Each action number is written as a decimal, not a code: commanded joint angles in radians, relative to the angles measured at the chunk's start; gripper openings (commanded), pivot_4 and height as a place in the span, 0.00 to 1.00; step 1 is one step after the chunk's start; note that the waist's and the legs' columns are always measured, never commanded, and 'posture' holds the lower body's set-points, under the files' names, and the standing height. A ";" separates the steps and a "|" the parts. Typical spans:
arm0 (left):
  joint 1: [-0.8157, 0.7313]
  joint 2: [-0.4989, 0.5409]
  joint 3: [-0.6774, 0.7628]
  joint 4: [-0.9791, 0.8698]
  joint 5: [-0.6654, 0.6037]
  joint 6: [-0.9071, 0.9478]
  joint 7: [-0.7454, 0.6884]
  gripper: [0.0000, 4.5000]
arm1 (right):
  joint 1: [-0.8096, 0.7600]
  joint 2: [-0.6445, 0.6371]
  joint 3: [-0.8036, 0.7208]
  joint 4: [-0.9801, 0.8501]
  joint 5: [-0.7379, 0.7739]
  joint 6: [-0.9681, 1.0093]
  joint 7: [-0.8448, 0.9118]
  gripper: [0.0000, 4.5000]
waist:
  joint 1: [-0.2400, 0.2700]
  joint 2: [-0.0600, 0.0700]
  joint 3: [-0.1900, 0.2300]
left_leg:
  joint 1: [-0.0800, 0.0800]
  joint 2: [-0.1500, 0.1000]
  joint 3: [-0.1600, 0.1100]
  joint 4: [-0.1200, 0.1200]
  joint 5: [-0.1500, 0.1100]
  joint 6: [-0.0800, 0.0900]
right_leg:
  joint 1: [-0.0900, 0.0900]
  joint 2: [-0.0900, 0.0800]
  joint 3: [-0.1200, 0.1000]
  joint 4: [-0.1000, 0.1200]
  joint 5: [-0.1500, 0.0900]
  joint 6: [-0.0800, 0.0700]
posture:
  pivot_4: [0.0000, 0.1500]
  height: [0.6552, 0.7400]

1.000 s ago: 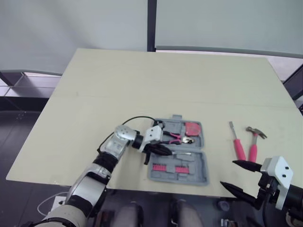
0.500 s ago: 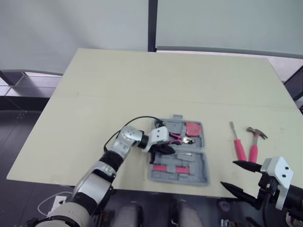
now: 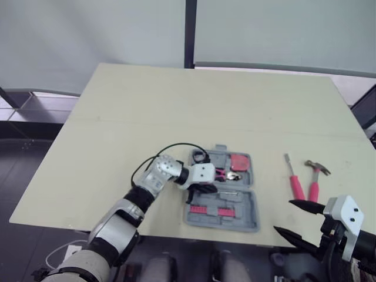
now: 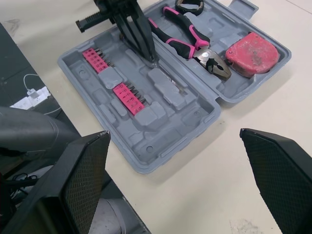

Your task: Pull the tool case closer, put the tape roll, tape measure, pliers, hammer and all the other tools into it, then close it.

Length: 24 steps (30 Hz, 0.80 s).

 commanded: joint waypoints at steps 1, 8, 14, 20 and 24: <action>0.056 0.026 -0.065 0.037 0.078 0.067 -0.014 0.02 | -0.001 -0.009 -0.020 -0.007 0.001 -0.017 0.016 1.00 | -0.001 0.001 -0.004 | 0.000 0.001 0.000 0.000 0.000 0.000 | 0.000 -0.001 0.000 0.000 0.000 0.000 | 1.00 1.00; 0.051 0.018 0.049 -0.093 -0.081 0.051 -0.070 0.02 | -0.015 -0.020 -0.027 0.011 -0.004 -0.021 0.016 1.00 | -0.003 0.001 -0.006 | -0.001 0.002 0.000 0.000 -0.001 -0.001 | -0.001 -0.001 0.000 0.000 0.000 0.000 | 1.00 1.00; 0.107 0.155 0.289 -0.363 -0.342 0.168 -0.147 0.52 | -0.031 -0.036 -0.102 0.053 0.020 0.000 0.028 1.00 | -0.023 0.004 0.004 | -0.003 0.003 0.000 0.000 -0.001 -0.002 | -0.003 -0.001 0.000 0.002 0.000 0.000 | 1.00 1.00; 0.400 0.473 0.510 -0.707 -0.516 0.417 -0.177 0.99 | -0.004 -0.103 -0.276 0.211 0.033 0.044 0.113 1.00 | -0.042 0.009 0.005 | -0.001 0.005 0.001 -0.002 -0.002 -0.003 | -0.002 0.002 -0.001 0.000 0.000 -0.001 | 1.00 1.00; 0.618 0.631 0.719 -0.712 -0.571 0.574 -0.119 0.99 | -0.014 -0.159 -0.336 0.435 -0.034 0.021 0.135 1.00 | -0.034 0.007 0.007 | -0.001 0.005 0.000 -0.002 -0.002 -0.003 | -0.001 0.000 0.000 -0.001 0.000 -0.001 | 1.00 1.00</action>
